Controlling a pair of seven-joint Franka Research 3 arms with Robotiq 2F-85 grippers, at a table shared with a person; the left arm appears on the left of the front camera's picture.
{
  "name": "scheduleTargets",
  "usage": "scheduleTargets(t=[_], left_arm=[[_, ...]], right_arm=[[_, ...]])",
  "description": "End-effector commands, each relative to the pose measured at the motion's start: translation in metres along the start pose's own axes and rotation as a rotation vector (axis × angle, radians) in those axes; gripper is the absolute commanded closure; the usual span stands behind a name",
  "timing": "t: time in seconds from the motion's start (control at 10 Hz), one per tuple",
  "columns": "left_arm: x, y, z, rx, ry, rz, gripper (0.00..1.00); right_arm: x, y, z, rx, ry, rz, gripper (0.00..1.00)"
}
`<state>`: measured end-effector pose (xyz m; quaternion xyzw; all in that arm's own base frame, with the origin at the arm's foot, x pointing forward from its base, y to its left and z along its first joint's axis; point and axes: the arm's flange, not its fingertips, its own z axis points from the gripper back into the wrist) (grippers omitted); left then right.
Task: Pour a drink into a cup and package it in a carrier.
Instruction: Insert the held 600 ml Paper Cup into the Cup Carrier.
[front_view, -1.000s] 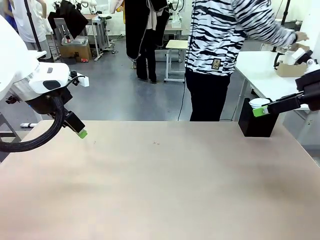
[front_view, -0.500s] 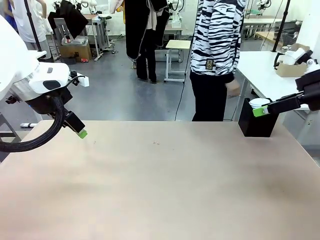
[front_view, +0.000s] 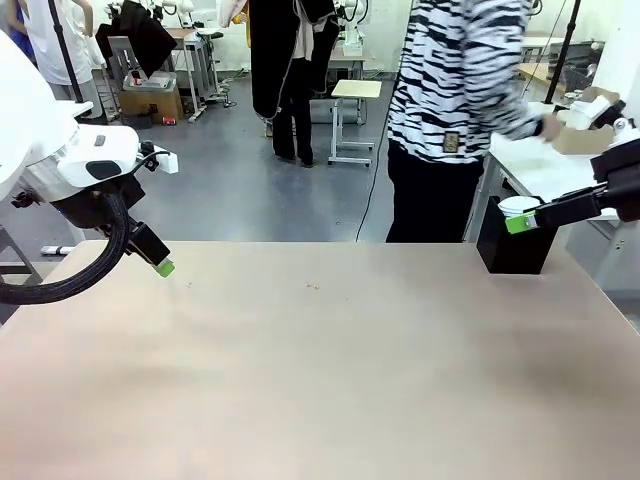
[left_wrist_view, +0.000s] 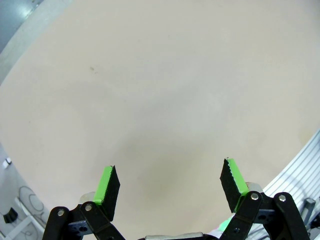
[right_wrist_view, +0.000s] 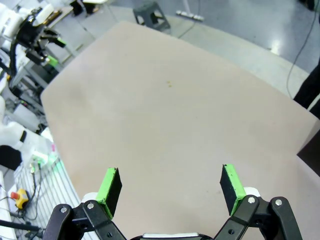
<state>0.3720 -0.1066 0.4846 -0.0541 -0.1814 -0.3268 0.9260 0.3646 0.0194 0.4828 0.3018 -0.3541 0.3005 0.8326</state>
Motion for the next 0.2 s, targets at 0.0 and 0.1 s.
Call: scheduleTargets(t=[0.0, 0.1], left_arm=[[-0.0014, 0.0009, -0.0008, 0.007, 0.004, 0.005, 0.0], [-0.0014, 0.0009, -0.0008, 0.007, 0.004, 0.005, 0.0]], right_arm=[[-0.0018, 0.0015, 0.0019, -0.011, 0.02, -0.019, 0.0], [-0.0018, 0.0015, 0.0019, -0.011, 0.02, -0.019, 0.0]])
